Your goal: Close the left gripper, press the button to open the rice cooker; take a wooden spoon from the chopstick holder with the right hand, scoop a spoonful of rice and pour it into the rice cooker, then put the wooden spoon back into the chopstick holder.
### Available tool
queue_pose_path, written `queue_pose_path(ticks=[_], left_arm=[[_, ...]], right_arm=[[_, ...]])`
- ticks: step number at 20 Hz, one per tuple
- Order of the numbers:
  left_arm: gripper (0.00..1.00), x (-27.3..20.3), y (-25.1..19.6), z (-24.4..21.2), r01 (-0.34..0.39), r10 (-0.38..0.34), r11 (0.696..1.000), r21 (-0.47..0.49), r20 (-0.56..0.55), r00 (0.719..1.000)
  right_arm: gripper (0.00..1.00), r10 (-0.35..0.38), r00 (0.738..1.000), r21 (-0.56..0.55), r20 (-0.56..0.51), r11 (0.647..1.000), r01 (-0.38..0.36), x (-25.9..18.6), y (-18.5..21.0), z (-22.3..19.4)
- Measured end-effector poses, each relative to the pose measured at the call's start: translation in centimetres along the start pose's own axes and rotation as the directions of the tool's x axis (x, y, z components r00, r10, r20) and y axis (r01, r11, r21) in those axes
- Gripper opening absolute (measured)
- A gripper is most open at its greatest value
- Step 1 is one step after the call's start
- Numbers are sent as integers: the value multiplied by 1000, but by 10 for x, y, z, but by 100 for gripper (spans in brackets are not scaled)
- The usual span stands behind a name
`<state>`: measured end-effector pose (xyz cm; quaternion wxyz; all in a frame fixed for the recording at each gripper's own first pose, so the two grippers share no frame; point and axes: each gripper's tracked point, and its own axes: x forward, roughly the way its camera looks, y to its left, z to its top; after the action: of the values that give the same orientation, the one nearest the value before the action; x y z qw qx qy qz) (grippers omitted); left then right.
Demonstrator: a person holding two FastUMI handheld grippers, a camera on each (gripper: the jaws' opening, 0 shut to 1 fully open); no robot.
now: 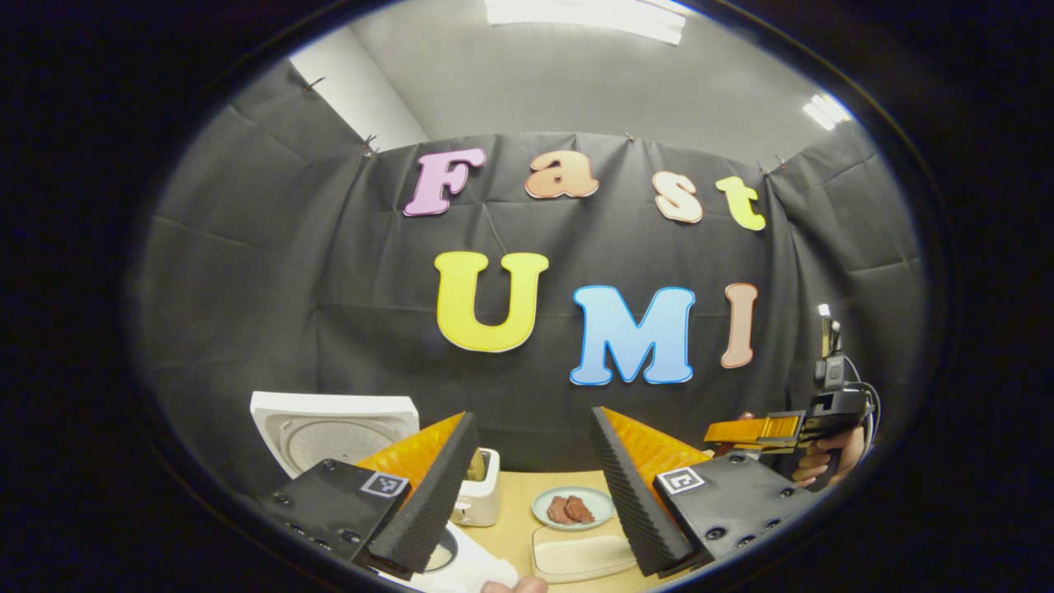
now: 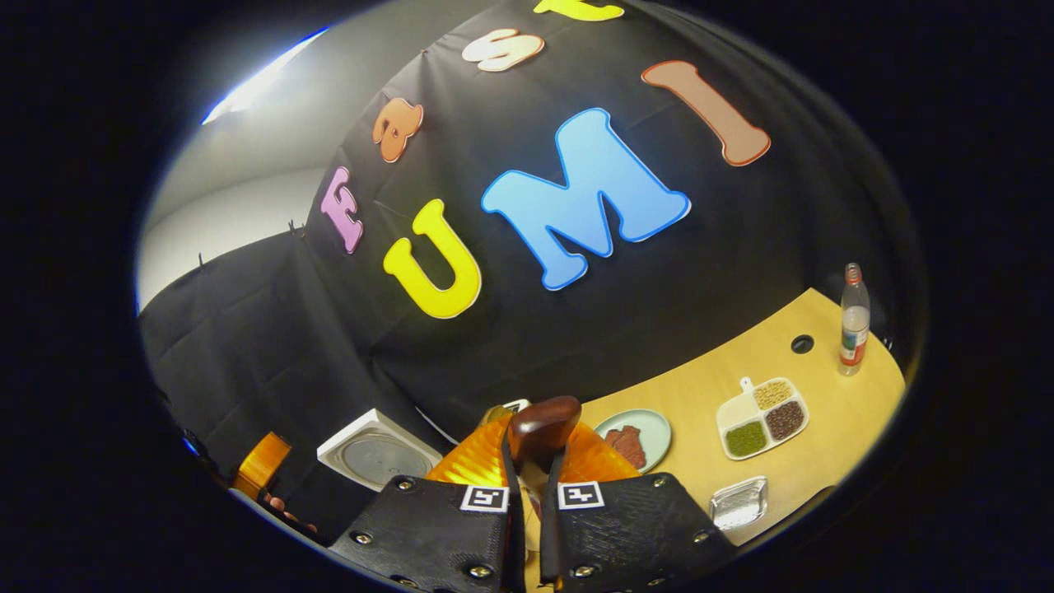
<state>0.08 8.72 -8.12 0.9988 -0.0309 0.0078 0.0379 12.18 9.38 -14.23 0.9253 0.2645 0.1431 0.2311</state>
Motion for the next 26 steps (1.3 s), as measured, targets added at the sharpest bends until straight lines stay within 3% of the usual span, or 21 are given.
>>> queue_pose_path(ticks=[2, 3, 4, 10, 11, 12, 20, 21, 23, 24, 25, 26], left_arm=[[94, 1, -3, -3, 4, -4, 1000, 0, -10, 1000], [89, 1, -5, -4, 7, -7, 1000, 1, -15, 1000], [94, 0, -7, -6, 9, -9, 1000, 1, -18, 1000], [94, -5, -18, -7, 23, -23, 1000, -4, -28, 999], [99, -5, -20, -6, 24, -24, 1000, -6, -27, 999], [94, -6, -20, -6, 23, -23, 1000, -4, -26, 999], [94, -14, -25, -10, 11, -11, 1000, 12, -41, 999], [89, -15, -26, -9, 10, -10, 1000, 16, -40, 999], [99, -16, -24, -8, 3, -2, 1000, 22, -41, 999], [89, -19, -24, -10, -2, 3, 1000, 25, -44, 999], [94, -20, -23, -10, -8, 9, 1000, 26, -48, 999], [89, -22, -21, -13, -15, 17, 1000, 27, -53, 998]], right_arm=[[7, -38, 999, -20, 15, 999, 39, -7, -16, 6], [7, -58, 998, -26, 19, 998, 58, -10, -23, 7], [7, -77, 997, -31, 24, 996, 78, -13, -32, 9], [7, -180, 983, -38, 39, 983, 182, -28, -70, 13], [7, -192, 980, -41, 43, 980, 194, -30, -75, 14], [7, -206, 978, -45, 45, 977, 208, -32, -80, 14], [7, -332, 943, -41, 22, 942, 333, -46, -123, -10], [7, -343, 939, -47, 19, 938, 343, -45, -127, -14], [7, -365, 931, -59, 14, 929, 365, -44, -135, -19], [7, -380, 925, -64, 9, 923, 379, -43, -141, -22], [7, -393, 920, -64, 0, 918, 392, -41, -146, -27], [7, -405, 914, -58, -7, 913, 404, -41, -151, -31]])
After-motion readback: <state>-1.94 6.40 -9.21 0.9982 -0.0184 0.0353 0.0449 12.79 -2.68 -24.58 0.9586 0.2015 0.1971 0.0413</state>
